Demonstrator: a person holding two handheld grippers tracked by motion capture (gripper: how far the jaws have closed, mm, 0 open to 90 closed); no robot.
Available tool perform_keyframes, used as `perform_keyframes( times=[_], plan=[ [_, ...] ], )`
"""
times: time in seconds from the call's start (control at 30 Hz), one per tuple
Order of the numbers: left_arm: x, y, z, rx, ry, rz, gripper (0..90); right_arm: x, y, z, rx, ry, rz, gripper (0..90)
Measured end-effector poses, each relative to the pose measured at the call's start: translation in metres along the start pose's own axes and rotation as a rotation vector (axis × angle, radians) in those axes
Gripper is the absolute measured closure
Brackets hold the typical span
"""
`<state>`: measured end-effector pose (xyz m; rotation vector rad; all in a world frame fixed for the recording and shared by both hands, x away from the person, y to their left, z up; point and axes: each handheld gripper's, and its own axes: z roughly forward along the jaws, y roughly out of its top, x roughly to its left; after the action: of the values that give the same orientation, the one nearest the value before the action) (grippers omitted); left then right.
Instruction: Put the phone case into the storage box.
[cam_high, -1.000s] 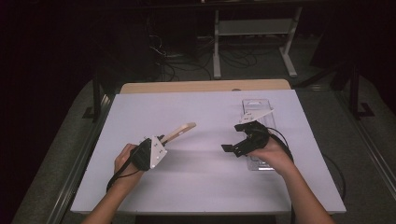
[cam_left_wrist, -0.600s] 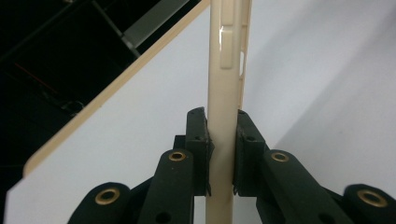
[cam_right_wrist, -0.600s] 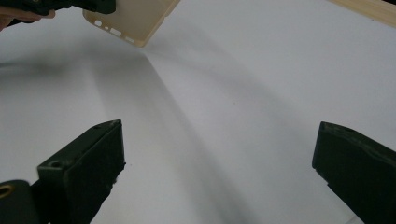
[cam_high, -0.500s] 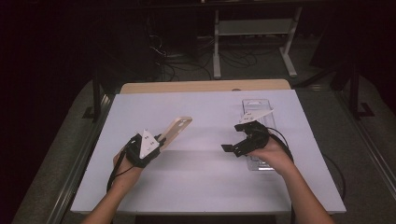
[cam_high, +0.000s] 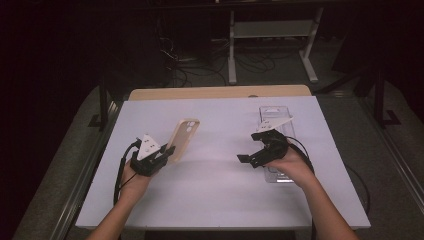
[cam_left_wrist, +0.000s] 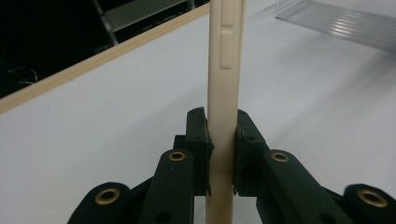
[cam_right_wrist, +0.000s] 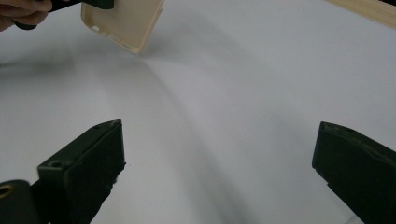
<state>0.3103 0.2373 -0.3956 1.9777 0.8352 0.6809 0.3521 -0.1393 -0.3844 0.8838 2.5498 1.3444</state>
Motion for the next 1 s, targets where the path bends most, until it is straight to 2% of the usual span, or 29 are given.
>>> perform_keyframes(
  times=[0.2,0.33,0.4,0.6,0.7,0.83,1.0],
  plan=[
    [0.005,-0.002,0.000,-0.014,-0.024,-0.085,79.2,0.000,0.000,0.000,0.001,0.000,0.002,2.0],
    [0.009,-0.003,-0.001,-0.038,-0.061,-0.167,79.2,0.000,0.000,0.000,0.002,0.002,0.010,2.0],
    [0.010,-0.004,-0.002,-0.042,-0.067,-0.194,79.1,0.000,0.000,0.000,0.002,0.003,0.011,2.0],
    [0.008,-0.002,-0.002,-0.032,-0.044,-0.186,79.1,-0.001,0.000,-0.001,-0.013,0.003,0.016,1.9],
    [0.007,-0.002,-0.001,-0.040,-0.038,-0.193,79.1,-0.001,0.001,-0.002,-0.031,0.000,0.038,1.9],
    [0.008,0.000,-0.001,-0.029,-0.020,-0.176,79.1,-0.001,0.005,-0.004,-0.034,-0.003,0.061,1.8],
    [0.009,0.002,-0.002,-0.031,-0.009,-0.187,79.1,0.000,0.011,-0.006,-0.046,-0.020,0.073,0.7]
  ],
)
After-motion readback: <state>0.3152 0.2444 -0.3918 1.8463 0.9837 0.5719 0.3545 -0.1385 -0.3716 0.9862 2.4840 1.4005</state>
